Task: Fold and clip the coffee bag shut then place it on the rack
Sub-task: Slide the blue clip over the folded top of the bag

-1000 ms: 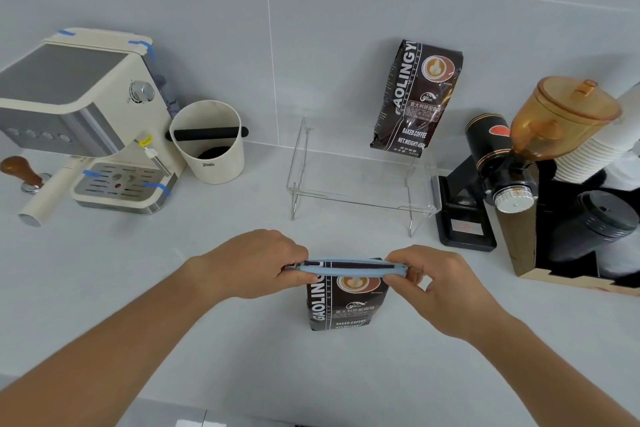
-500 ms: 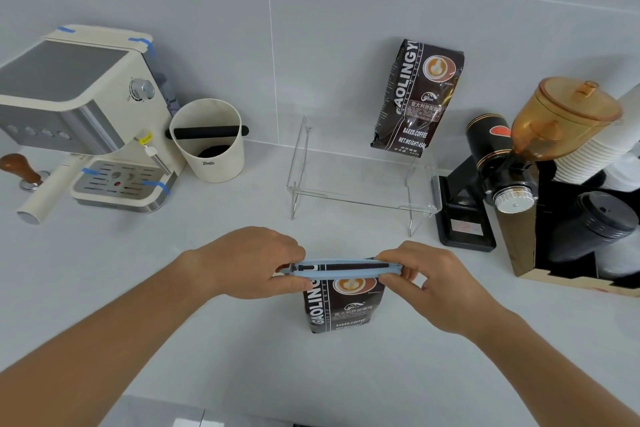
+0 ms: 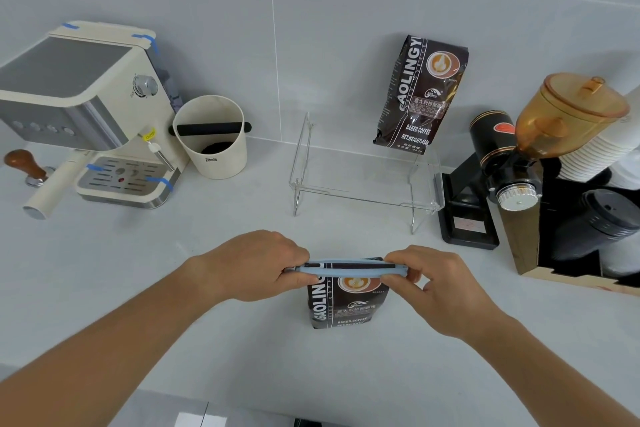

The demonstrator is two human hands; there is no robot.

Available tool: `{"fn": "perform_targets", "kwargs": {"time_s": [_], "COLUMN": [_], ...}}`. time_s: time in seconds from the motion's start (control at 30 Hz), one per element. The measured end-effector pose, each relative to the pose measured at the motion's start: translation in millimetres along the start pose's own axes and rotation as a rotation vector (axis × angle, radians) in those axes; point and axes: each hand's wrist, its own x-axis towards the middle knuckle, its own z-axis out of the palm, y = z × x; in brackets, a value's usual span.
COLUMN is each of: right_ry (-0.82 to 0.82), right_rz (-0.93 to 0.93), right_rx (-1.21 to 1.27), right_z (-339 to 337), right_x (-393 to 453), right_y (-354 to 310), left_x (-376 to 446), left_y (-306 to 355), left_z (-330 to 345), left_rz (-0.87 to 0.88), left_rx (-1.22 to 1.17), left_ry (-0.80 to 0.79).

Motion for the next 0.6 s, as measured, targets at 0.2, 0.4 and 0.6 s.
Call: {"fn": "perform_targets", "kwargs": {"time_s": [0.2,0.4,0.6], "right_ry": [-0.028,-0.048,-0.075], "right_rz": [-0.017,-0.042,-0.038], "right_rx": [0.012,0.003,0.013], "right_z": [-3.9,-4.5,-2.2], "right_x": [5.2,9.4,12.8], "right_y": [-0.1,0.8,1.2], "left_x": [-5.2,-15.1,-17.5], "left_y": [-1.3,-2.2,-2.4], "left_z": [8.2,15.3,13.2], "left_rz": [-0.072,-0.160,-0.174], "left_rx": [-0.146,-0.385,-0.332], "left_ry": [0.135,0.241,0.211]}}
